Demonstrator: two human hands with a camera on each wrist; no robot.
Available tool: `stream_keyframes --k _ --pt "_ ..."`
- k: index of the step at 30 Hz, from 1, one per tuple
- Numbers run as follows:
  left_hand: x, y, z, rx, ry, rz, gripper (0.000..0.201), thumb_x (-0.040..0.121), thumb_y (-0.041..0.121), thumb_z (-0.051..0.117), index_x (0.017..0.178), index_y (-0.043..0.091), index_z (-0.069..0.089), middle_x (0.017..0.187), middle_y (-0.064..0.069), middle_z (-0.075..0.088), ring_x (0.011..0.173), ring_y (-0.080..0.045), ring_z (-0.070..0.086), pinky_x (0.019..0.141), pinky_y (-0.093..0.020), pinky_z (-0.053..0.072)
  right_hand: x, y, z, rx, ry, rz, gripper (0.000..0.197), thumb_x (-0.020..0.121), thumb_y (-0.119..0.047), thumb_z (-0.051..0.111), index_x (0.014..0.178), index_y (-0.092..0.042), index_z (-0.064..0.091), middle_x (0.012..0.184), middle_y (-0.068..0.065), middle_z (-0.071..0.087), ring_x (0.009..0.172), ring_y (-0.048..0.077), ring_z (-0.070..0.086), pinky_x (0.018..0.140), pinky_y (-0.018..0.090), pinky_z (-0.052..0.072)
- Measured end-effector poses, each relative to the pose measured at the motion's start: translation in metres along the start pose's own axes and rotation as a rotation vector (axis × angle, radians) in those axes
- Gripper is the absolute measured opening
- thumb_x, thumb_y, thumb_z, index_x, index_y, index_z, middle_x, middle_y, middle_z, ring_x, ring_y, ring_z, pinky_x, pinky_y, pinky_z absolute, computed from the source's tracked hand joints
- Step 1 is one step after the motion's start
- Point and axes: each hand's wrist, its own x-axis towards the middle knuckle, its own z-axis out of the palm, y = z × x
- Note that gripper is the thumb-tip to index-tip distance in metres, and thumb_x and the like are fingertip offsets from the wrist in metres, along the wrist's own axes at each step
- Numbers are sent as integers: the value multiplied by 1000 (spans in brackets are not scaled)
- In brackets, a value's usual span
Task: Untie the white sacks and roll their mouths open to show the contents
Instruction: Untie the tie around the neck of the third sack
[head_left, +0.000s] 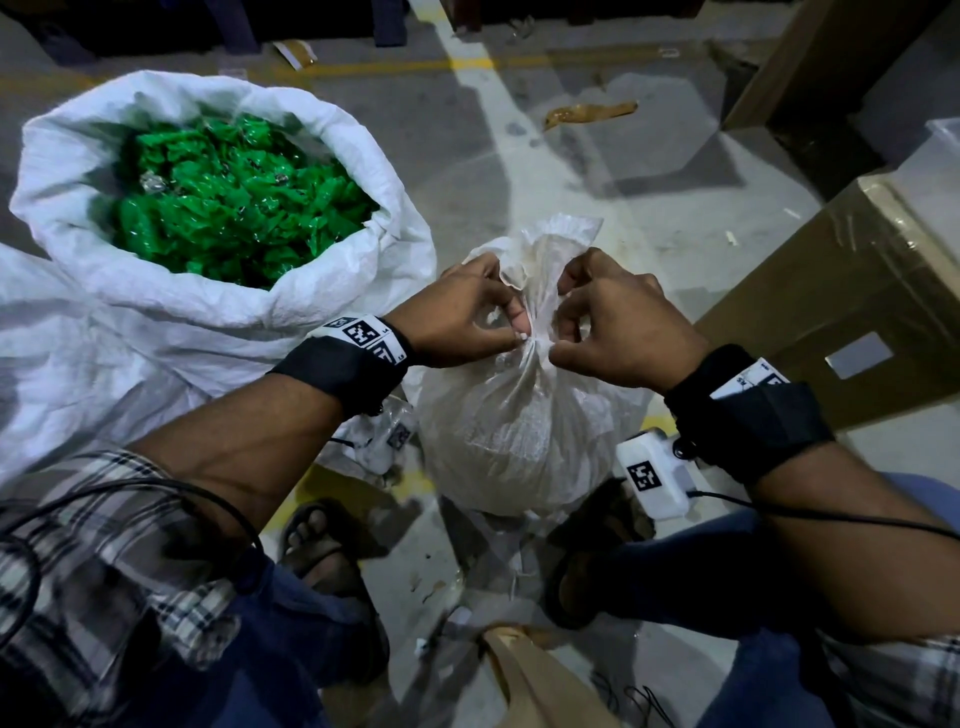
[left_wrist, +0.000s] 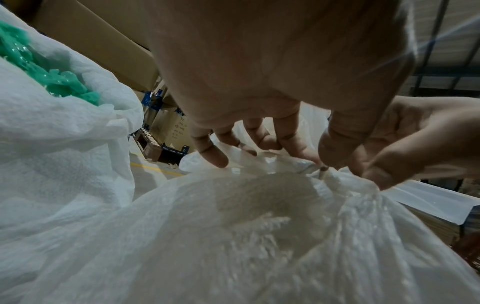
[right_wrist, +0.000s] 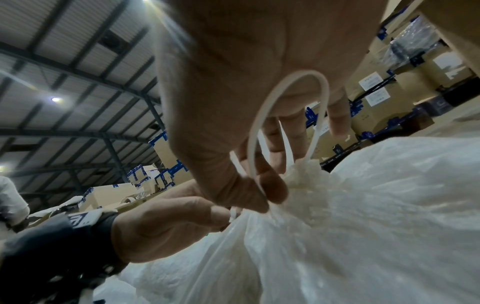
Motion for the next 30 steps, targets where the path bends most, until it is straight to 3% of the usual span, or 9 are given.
stream_keyframes --k 4,7,12,17,22,24,27,29,30 --pt "0 -3 1 -36 8 5 9 87 31 74 96 29 74 94 12 41 88 -1 48 80 -20 39 -4 1 -3 -100 -35 -23 15 74 -39 68 67 -28 62 119 -6 47 104 14 56 96 39 34" --pt "-1 -4 -3 -136 12 31 9 88 29 75 96 29 73 100 9 47 93 0 53 82 -10 38 -6 0 0 -45 -4 -34 18 79 -49 66 80 -31 66 114 -6 44 101 15 55 97 42 41" --pt "-3 -3 -13 -259 54 25 11 90 27 75 100 24 72 112 -7 52 105 -11 58 96 -22 49 -4 4 10 60 47 -26 35 79 -63 68 101 -37 72 131 -4 44 113 19 56 102 44 45" --pt "-1 5 -19 -257 139 10 12 90 30 75 101 26 73 113 -10 55 106 -12 53 85 -13 40 2 4 19 37 97 -28 47 76 -69 65 115 -42 70 141 -2 40 117 21 55 102 43 44" --pt "1 22 -28 -524 212 53 6 95 17 69 100 13 68 102 -1 65 88 -12 63 77 -19 48 7 8 25 -19 78 -25 59 78 -69 63 132 -46 59 157 0 27 148 18 26 112 51 33" --pt "1 28 -29 -610 212 12 3 97 16 67 99 14 65 91 10 66 79 -19 69 68 -24 50 7 6 26 12 103 -14 53 79 -68 64 126 -44 63 152 1 34 144 20 33 110 52 35" --pt "0 36 -29 -629 185 3 3 97 16 66 95 18 65 81 13 67 74 -19 72 65 -27 49 11 2 26 130 183 42 39 81 -64 67 104 -33 74 134 0 49 124 18 52 104 45 42" --pt "-1 42 -32 -623 187 18 1 97 15 66 97 16 66 80 9 67 74 -19 67 62 -26 47 14 0 25 252 253 61 30 81 -58 72 89 -29 72 119 0 56 111 15 57 98 32 45" --pt "0 44 -33 -621 199 22 1 97 15 66 98 15 66 81 5 67 75 -20 65 62 -27 47 15 -1 24 310 287 60 28 81 -54 75 86 -27 70 113 0 58 105 13 57 92 18 43"
